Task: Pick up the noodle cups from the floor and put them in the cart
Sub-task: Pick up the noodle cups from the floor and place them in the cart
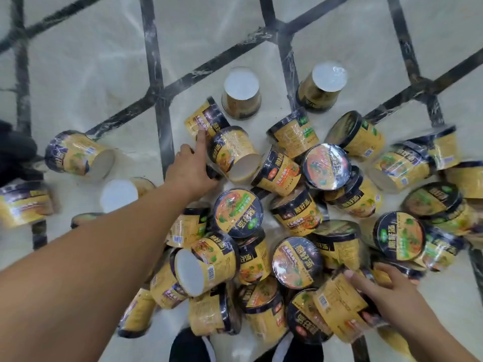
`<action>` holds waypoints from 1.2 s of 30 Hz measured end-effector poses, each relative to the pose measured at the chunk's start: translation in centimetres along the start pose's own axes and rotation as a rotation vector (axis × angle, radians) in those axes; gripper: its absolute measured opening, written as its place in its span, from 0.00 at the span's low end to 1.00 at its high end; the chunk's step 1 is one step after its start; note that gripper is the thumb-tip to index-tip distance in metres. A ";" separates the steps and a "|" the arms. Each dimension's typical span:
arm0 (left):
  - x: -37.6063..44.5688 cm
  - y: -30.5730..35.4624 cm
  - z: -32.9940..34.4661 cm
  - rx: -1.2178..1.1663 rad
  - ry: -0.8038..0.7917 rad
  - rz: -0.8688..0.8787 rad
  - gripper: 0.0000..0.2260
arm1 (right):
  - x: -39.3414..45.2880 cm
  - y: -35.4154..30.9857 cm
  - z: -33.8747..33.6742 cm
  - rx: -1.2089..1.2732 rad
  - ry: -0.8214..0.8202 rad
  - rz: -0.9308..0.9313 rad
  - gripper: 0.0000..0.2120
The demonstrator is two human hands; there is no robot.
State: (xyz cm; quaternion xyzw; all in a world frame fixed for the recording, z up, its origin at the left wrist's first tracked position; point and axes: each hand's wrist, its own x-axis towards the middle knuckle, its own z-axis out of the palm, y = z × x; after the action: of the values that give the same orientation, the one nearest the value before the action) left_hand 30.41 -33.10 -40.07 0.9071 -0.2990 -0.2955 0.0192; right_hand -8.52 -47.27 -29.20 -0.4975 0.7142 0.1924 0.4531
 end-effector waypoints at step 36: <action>-101.0 -30.2 -36.3 -0.499 1.003 -0.736 0.39 | -88.4 -3.9 23.9 -0.711 -0.580 -1.964 0.43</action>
State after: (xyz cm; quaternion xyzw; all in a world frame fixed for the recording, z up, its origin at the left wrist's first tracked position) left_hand 1.06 42.49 36.44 0.9459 0.1520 0.1144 0.2629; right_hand 14.14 15.77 33.32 -0.8906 -0.2268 0.0518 0.3908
